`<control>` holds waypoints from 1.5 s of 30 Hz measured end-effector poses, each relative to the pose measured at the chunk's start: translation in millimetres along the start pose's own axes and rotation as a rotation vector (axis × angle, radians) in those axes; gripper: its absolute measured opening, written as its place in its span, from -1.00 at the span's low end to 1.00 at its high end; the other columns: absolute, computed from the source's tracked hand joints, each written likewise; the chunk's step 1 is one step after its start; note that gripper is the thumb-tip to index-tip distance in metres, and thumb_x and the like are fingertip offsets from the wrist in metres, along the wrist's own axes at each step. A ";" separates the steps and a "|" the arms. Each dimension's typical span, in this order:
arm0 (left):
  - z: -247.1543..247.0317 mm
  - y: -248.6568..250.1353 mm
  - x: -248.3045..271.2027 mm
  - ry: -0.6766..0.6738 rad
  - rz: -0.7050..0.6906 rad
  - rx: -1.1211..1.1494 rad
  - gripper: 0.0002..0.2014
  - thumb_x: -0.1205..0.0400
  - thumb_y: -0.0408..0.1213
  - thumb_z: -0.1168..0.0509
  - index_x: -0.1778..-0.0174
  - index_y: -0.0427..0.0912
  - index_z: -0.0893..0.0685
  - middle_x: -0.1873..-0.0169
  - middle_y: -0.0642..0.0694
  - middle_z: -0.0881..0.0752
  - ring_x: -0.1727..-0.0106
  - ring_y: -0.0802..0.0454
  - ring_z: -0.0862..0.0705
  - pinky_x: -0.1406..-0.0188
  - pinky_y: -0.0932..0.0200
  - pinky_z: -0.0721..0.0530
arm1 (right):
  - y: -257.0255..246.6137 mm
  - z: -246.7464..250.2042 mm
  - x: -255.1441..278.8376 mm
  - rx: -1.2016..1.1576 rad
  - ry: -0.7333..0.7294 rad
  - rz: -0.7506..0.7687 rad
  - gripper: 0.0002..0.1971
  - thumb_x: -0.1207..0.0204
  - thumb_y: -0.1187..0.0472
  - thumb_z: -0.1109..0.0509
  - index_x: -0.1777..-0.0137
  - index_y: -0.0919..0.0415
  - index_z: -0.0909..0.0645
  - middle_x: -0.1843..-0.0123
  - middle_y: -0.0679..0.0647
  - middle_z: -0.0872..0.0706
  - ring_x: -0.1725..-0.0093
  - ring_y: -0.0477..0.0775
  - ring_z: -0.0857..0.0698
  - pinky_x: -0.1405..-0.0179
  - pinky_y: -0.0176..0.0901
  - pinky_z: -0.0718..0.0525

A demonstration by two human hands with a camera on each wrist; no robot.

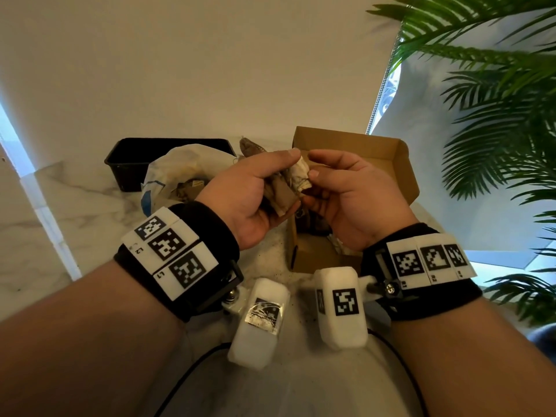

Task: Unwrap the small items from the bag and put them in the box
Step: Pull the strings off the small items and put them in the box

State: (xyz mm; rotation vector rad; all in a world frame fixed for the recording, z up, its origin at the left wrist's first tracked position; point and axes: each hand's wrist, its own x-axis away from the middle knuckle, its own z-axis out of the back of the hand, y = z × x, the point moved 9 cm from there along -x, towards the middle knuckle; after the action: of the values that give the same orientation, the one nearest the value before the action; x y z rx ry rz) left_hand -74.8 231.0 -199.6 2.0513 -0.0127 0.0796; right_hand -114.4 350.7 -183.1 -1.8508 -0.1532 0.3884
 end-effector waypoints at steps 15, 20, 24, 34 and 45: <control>4.2 3.1 -2.5 0.059 -0.022 0.079 -0.85 -0.71 -0.35 -0.31 0.17 -0.15 -0.72 0.33 -0.08 -0.76 0.41 0.11 -0.71 0.47 0.30 -0.68 | -2.6 -7.6 5.3 -0.067 -0.053 -0.017 -0.66 -0.41 0.30 -0.51 -0.19 0.27 -0.67 0.11 0.16 -0.82 0.26 0.03 -0.75 0.31 -0.14 -0.70; 3.7 2.9 -3.3 0.053 -0.032 0.074 -0.88 -0.72 -0.34 -0.29 0.09 -0.18 -0.72 0.30 -0.12 -0.75 0.32 0.07 -0.72 0.34 0.21 -0.73 | -5.1 -4.6 5.4 0.109 -0.006 0.037 -0.82 -0.35 0.36 -0.57 0.09 0.15 -0.72 0.24 0.05 -0.78 0.32 -0.03 -0.64 0.40 -0.16 -0.58; 2.1 0.8 -2.0 0.049 -0.017 0.063 -0.89 -0.72 -0.32 -0.29 0.01 -0.22 -0.73 0.26 -0.16 -0.74 0.28 0.04 -0.70 0.35 0.19 -0.74 | -4.7 1.7 5.0 0.245 0.039 0.049 -0.92 -0.47 0.32 -0.56 0.14 0.12 -0.79 0.25 0.02 -0.81 0.34 -0.07 -0.64 0.37 -0.15 -0.61; -0.9 0.2 0.2 0.022 -0.001 0.066 -0.87 -0.74 -0.23 -0.32 0.01 -0.20 -0.72 0.26 -0.15 -0.79 0.31 0.03 -0.79 0.32 0.19 -0.78 | -3.3 1.7 4.2 0.272 0.056 0.050 -0.89 -0.50 0.30 -0.55 0.20 0.07 -0.80 0.14 0.16 -0.84 0.21 0.10 -0.72 0.40 -0.15 -0.63; 0.0 -2.2 3.1 0.051 0.045 0.122 -0.84 -0.74 -0.20 -0.33 0.09 -0.18 -0.72 0.32 -0.14 -0.82 0.33 0.03 -0.81 0.33 0.22 -0.78 | -6.0 2.4 4.3 0.144 0.071 0.050 -0.78 -0.60 0.31 -0.44 0.26 0.05 -0.71 0.13 0.18 -0.84 0.17 0.14 -0.77 0.45 -0.13 -0.64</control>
State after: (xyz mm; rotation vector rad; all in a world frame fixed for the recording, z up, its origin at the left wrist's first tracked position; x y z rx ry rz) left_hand -71.6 232.1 -201.4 2.1703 -0.0230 0.1647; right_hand -110.6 356.0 -178.9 -1.7260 -0.0289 0.3584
